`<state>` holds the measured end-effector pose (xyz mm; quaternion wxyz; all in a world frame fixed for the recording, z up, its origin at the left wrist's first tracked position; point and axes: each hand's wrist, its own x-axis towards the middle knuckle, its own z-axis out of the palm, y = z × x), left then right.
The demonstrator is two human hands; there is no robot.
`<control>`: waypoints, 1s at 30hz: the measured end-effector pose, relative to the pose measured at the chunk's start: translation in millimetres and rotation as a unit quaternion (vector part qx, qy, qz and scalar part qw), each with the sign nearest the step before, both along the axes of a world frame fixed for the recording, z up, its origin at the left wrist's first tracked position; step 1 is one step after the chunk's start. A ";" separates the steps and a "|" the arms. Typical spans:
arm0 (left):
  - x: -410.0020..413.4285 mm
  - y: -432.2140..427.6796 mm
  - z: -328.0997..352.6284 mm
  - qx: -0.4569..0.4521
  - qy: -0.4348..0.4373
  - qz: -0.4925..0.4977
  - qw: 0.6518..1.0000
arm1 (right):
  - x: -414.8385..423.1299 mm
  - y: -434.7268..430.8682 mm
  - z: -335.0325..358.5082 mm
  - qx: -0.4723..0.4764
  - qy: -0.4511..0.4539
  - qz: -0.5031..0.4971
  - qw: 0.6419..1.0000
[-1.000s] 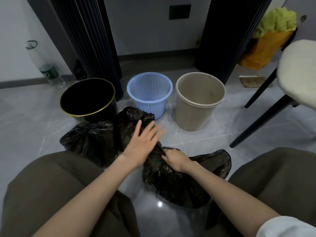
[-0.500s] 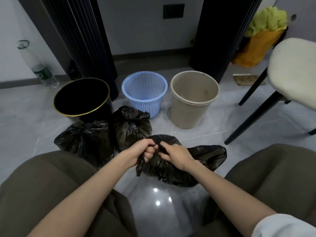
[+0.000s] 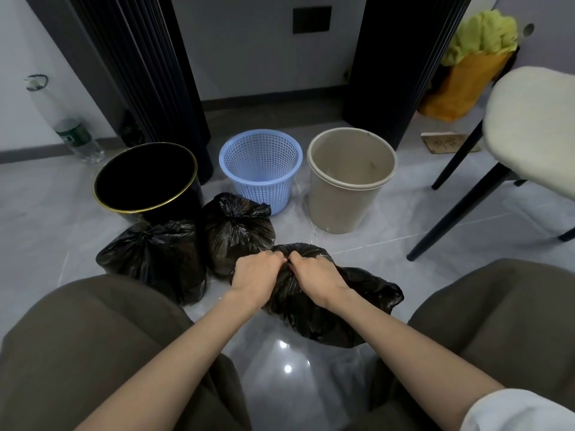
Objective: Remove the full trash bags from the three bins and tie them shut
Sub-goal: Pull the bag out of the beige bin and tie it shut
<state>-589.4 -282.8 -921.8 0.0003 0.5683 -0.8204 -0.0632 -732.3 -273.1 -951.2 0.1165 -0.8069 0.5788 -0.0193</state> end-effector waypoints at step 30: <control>15.0 -29.0 31.9 0.125 0.270 0.021 0.954 | -20.7 -6.2 21.4 -0.034 -0.017 -0.021 0.999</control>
